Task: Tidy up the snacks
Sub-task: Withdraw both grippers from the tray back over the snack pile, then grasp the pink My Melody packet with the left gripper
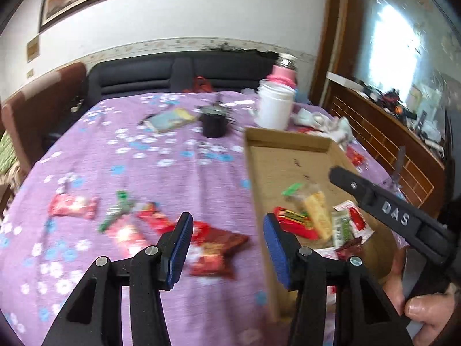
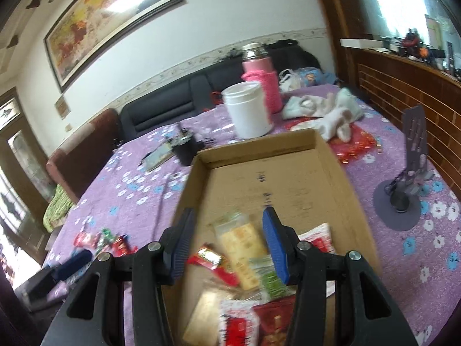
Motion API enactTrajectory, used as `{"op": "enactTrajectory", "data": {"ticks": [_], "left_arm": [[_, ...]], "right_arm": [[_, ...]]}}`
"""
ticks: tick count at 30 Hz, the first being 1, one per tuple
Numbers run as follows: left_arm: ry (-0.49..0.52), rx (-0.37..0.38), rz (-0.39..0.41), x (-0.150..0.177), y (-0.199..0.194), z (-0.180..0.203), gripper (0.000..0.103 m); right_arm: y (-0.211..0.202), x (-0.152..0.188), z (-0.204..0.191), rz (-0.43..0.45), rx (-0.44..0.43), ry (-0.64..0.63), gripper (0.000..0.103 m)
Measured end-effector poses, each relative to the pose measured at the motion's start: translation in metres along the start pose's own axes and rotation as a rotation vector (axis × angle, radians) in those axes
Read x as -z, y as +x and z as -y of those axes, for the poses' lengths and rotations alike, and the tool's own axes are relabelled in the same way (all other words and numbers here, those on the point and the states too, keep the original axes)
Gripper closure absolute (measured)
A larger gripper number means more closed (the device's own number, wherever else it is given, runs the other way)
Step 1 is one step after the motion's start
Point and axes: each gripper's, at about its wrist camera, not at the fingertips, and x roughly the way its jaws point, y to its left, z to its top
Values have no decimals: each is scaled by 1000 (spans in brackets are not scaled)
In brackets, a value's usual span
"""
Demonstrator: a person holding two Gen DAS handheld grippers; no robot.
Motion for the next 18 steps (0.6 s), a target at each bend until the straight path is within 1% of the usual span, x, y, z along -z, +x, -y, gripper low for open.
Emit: {"op": "enactTrajectory", "data": {"ticks": [2, 3, 5, 7, 8, 9, 11, 12, 14, 16, 18], "left_arm": [[-23, -39, 1, -1, -9, -21, 44], [-40, -45, -4, -2, -13, -35, 40], [-70, -61, -22, -5, -15, -62, 40], [-80, -103, -38, -10, -15, -93, 40], [-78, -119, -44, -11, -13, -101, 39], [-69, -148, -61, -15, -9, -117, 39], [-52, -166, -78, -22, -2, -135, 39], [-50, -173, -88, -27, 4, -148, 39], [-45, -173, -119, -35, 20, -167, 39], [-43, -185, -124, -43, 38, -183, 39], [-46, -165, -153, -51, 61, -199, 39]], "right_arm": [[1, 5, -12, -23, -46, -36, 55], [3, 9, -22, -43, -81, -71, 55], [3, 19, -46, -81, -146, -164, 55], [5, 35, -76, -161, -265, -279, 55], [7, 44, -88, -211, -337, -322, 55], [9, 57, -102, -282, -423, -369, 55], [15, 76, -121, -374, -514, -426, 55], [18, 84, -129, -409, -532, -438, 55], [23, 95, -138, -452, -545, -468, 55], [24, 98, -141, -453, -540, -495, 55], [28, 95, -138, -463, -550, -468, 55]]}}
